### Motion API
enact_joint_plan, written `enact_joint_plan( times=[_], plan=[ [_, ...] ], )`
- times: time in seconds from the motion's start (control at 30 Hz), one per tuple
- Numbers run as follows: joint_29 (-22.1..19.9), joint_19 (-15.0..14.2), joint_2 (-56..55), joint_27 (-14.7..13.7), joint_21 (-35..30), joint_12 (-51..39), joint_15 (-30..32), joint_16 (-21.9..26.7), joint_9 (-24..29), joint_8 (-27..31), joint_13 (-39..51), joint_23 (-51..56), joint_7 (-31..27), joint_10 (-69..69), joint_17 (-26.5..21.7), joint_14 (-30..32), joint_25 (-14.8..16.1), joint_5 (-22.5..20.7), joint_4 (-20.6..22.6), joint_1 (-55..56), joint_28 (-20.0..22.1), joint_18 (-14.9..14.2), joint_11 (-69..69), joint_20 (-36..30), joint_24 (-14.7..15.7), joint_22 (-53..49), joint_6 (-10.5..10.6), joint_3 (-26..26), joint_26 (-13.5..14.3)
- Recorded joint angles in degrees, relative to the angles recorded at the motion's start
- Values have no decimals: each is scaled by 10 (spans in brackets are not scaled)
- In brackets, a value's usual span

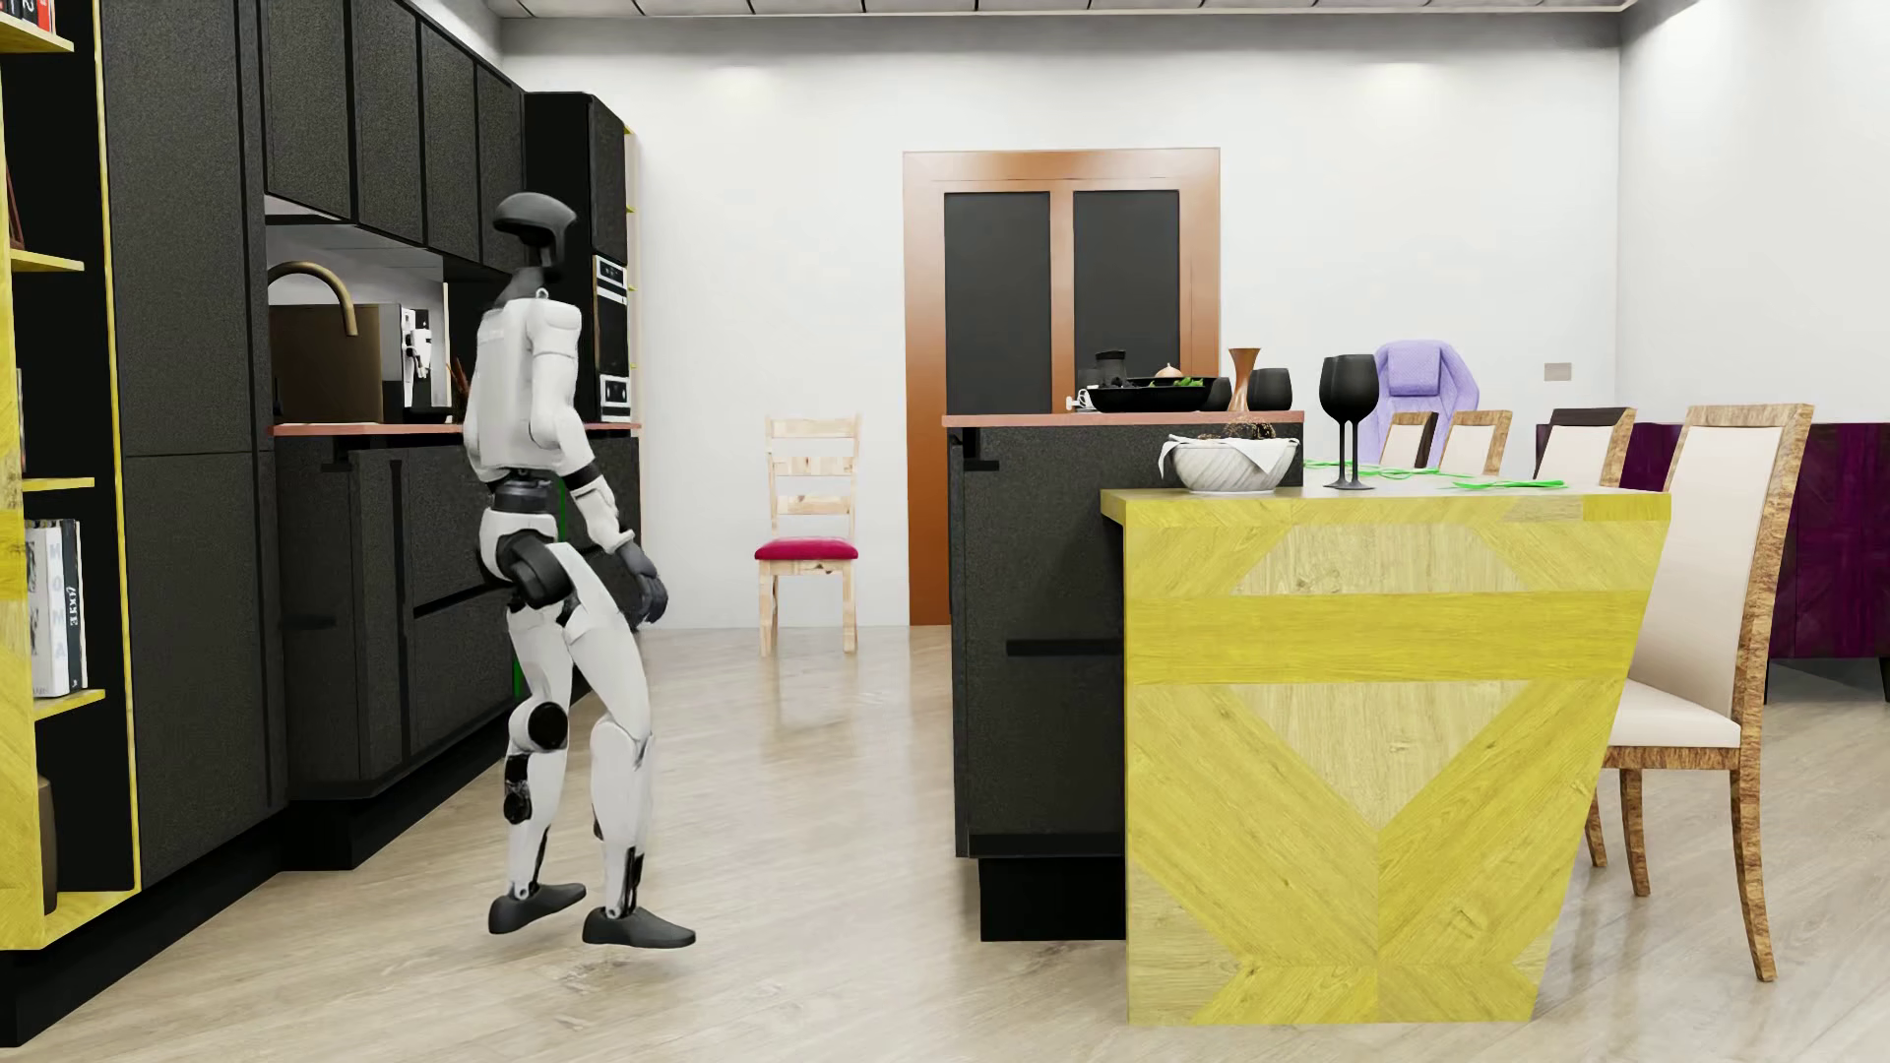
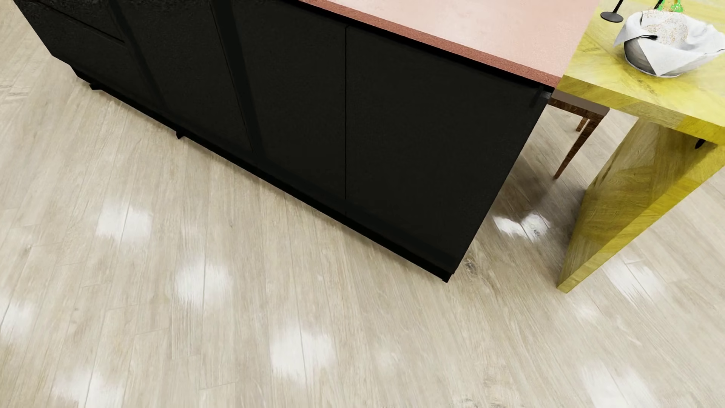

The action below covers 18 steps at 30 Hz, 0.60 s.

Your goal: Approach chair

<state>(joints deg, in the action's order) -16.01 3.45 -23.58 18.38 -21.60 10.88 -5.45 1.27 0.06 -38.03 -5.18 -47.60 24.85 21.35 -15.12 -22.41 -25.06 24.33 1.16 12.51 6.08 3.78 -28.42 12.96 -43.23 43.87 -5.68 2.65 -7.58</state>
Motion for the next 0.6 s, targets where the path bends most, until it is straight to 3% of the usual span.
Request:
enact_joint_plan(
  times=[0.07, 0.13, 0.27, 0.37, 0.5, 0.53, 0.6],
  plan=[
    [16, -2, -4, -12, 1, -9, 1, -3, 0, 20, 11, 34, 20, 0, 14, -10, 1, -11, -5, -9, -21, -2, 3, -1, 9, 6, 3, 0, -12],
    [37, -4, -5, -20, -12, -9, 3, -2, -1, 35, 22, 55, 34, 4, 22, -21, -13, -18, -9, -15, -29, -1, 3, -14, 4, 6, 7, 0, -7],
    [13, -11, -5, -15, -25, -16, 7, -10, -3, 48, 27, 49, 43, 5, 24, -42, -64, -21, -8, -25, -45, 4, -1, -32, -6, -18, 15, 3, 1],
    [-5, -23, -7, -12, -12, -3, 12, -15, -6, 50, 25, 35, 40, 4, 22, -57, -61, -15, -2, -24, -67, 8, -2, -29, 0, -46, 22, 6, 6],
    [-81, -50, -5, -23, 4, 46, 27, -16, -12, 45, 42, 59, 29, -10, 29, -61, -41, -6, 13, -22, -41, 14, 12, -24, 24, -84, 33, 14, -1],
    [-80, -59, -3, -26, 8, 67, 32, -14, -13, 42, 55, 63, 23, -12, 37, -62, -24, -3, 17, -20, -34, 14, 17, -22, 28, -86, 36, 16, 2],
    [-17, -75, -4, -21, 9, 93, 42, -15, -17, 39, 80, 79, 6, -11, 44, -67, 10, 10, 28, -12, -29, 15, 15, -19, 32, -83, 43, 21, -2]
  ],
)
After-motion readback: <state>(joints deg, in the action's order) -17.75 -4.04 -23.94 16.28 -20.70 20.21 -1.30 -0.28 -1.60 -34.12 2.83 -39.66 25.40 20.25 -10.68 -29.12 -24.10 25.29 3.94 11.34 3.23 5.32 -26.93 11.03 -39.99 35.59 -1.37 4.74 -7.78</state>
